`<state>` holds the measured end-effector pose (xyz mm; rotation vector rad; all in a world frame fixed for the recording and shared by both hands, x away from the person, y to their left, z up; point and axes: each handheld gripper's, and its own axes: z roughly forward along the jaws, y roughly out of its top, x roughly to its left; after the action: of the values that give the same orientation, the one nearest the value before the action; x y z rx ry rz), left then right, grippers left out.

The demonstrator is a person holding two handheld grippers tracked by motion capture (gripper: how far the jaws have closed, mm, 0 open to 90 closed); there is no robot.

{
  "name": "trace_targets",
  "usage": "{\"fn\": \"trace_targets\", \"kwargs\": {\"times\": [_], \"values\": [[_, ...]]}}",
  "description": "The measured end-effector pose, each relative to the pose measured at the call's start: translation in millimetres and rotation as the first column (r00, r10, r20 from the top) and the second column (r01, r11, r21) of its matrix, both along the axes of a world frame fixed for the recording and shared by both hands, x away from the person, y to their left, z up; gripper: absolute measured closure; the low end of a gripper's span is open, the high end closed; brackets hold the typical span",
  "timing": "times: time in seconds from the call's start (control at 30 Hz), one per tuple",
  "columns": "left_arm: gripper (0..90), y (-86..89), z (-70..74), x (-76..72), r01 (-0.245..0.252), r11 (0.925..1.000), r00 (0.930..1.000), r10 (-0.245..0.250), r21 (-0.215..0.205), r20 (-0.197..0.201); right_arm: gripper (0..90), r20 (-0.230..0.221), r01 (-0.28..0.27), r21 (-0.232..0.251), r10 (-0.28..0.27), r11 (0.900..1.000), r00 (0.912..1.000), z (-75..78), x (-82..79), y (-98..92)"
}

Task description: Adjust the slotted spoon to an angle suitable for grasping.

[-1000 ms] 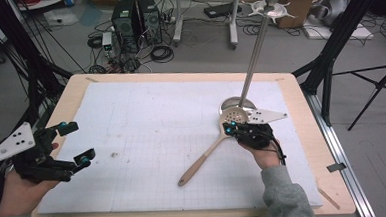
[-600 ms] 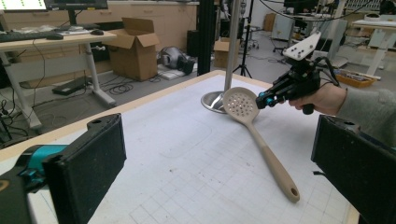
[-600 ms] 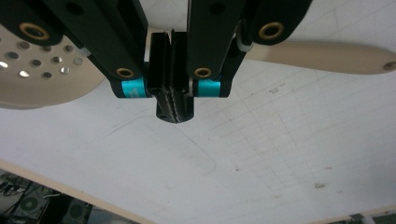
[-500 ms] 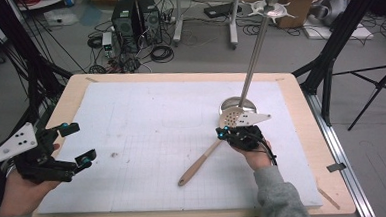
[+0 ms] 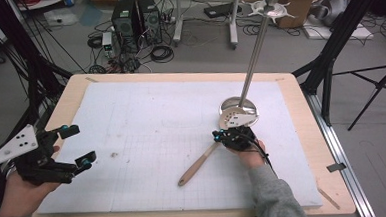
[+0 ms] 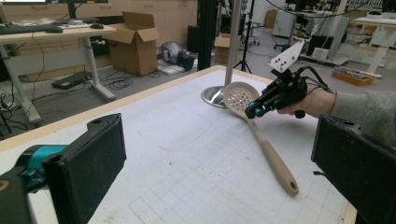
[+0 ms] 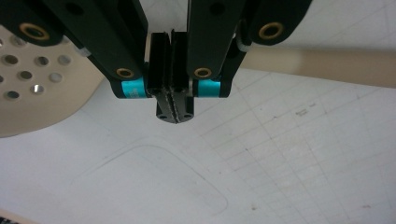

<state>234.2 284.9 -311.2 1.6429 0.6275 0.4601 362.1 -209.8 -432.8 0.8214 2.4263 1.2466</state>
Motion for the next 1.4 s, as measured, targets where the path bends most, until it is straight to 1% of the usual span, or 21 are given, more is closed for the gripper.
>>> {"fn": "trace_targets", "kwargs": {"times": [0.1,0.23,0.3,0.33,0.4,0.43,0.5,0.53,0.57,0.63,0.67,0.73,0.8,0.83,1.0,1.17,1.23,1.27,1.3,1.33,1.4], "values": [[3.6,1.5,-1.4,-0.7,-0.003,1.0000,1.0000,0.003,0.000,-0.003,89.6,-0.003,0.006,-0.024,-0.006,1.000,1.0000,-4.0,2.4,1.5],[3.5,2.5,-1.8,-1.7,-0.006,1.0000,1.0000,0.006,0.001,-0.005,89.6,-0.013,0.024,-0.037,-0.025,0.999,0.9996,-6.9,5.1,0.1],[3.6,2.8,-2.1,-2.3,-0.008,1.0000,0.9999,0.008,0.000,-0.008,89.6,-0.013,0.033,-0.036,-0.033,0.999,0.9994,-7.9,6.0,-0.1],[3.6,3.2,-2.5,-2.4,-0.009,1.0000,0.9999,0.009,0.002,-0.008,89.6,-0.018,0.046,-0.045,-0.047,0.998,0.9987,-9.6,7.4,-0.3],[3.5,3.3,-2.7,-2.4,-0.009,1.0000,0.9999,0.009,0.001,-0.009,89.6,-0.024,0.051,-0.049,-0.052,0.997,0.9984,-10.7,7.9,0.2],[3.6,3.6,-3.1,-2.3,-0.010,0.9999,0.9999,0.010,0.002,-0.010,89.7,-0.019,0.060,-0.060,-0.061,0.996,0.9979,-11.5,8.3,1.2],[3.6,3.7,-3.3,-2.3,-0.011,0.9999,0.9999,0.011,0.003,-0.012,89.7,-0.011,0.056,-0.066,-0.057,0.996,0.9983,-11.6,8.3,1.5],[3.5,3.9,-4.0,-2.1,-0.012,0.9999,0.9998,0.012,0.002,-0.014,90.0,0.001,0.057,-0.084,-0.057,0.995,0.9983,-11.0,6.9,3.0],[3.6,3.9,-4.0,-2.1,-0.012,0.9999,0.9998,0.012,0.002,-0.014,90.0,0.001,0.057,-0.084,-0.057,0.995,0.9983,-11.0,6.9,3.0],[3.5,3.8,-4.6,-1.8,-0.012,0.9999,0.9998,0.012,0.004,-0.017,90.0,0.011,0.060,-0.099,-0.059,0.993,0.9982,-10.3,5.7,4.1],[3.5,3.7,-4.9,-1.9,-0.011,0.9999,0.9998,0.011,0.007,-0.019,90.0,0.019,0.060,-0.118,-0.058,0.991,0.9981,-9.0,4.0,4.8],[3.5,3.5,-4.8,-2.0,-0.011,0.9999,0.9997,0.011,0.008,-0.021,90.0,0.011,0.058,-0.127,-0.057,0.990,0.9983,-8.3,3.2,3.5],[3.5,3.3,-4.7,-1.8,-0.007,0.9999,0.9998,0.007,0.010,-0.019,90.0,0.009,0.054,-0.125,-0.053,0.991,0.9986,-8.3,3.6,2.3],[3.5,3.1,-4.7,-1.7,-0.004,0.9999,0.9998,0.004,0.010,-0.019,90.0,-0.010,0.057,-0.118,-0.058,0.991,0.9982,-7.7,3.1,-0.4],[3.6,4.4,-4.4,-1.5,-0.005,1.0000,0.9998,0.005,0.008,-0.018,90.0,-0.036,0.063,-0.115,-0.067,0.991,0.9971,-6.6,2.0,-4.1],[3.5,4.7,-4.4,-1.0,-0.006,0.9999,0.9998,0.006,0.008,-0.020,90.0,-0.034,0.060,-0.134,-0.065,0.989,0.9973,-4.9,-2.6,-7.9],[3.6,4.1,-4.4,-0.3,-0.005,1.0000,0.9998,0.005,0.006,-0.018,90.0,-0.031,0.059,-0.127,-0.063,0.990,0.9975,-5.8,-4.5,-10.1],[3.5,3.4,-3.8,0.6,-0.003,1.0000,0.9998,0.003,0.006,-0.017,90.0,-0.040,0.064,-0.100,-0.068,0.993,0.9968,-6.8,-7.5,-16.3],[3.6,3.4,-3.8,0.6,-0.003,1.0000,0.9998,0.003,0.006,-0.017,90.0,-0.044,0.066,-0.094,-0.070,0.993,0.9965,-7.1,-9.3,-18.9],[3.6,2.9,-3.3,1.2,0.000,1.0000,0.9999,0.000,0.007,-0.016,90.0,-0.044,0.066,-0.094,-0.070,0.993,0.9965,-7.1,-9.3,-18.9],[3.5,0.0,-2.9,3.5,0.007,1.0000,0.9999,-0.007,0.004,-0.015,90.0,-0.045,0.071,-0.096,-0.075,0.993,0.9961,-6.7,-15.3,-25.3]]}}
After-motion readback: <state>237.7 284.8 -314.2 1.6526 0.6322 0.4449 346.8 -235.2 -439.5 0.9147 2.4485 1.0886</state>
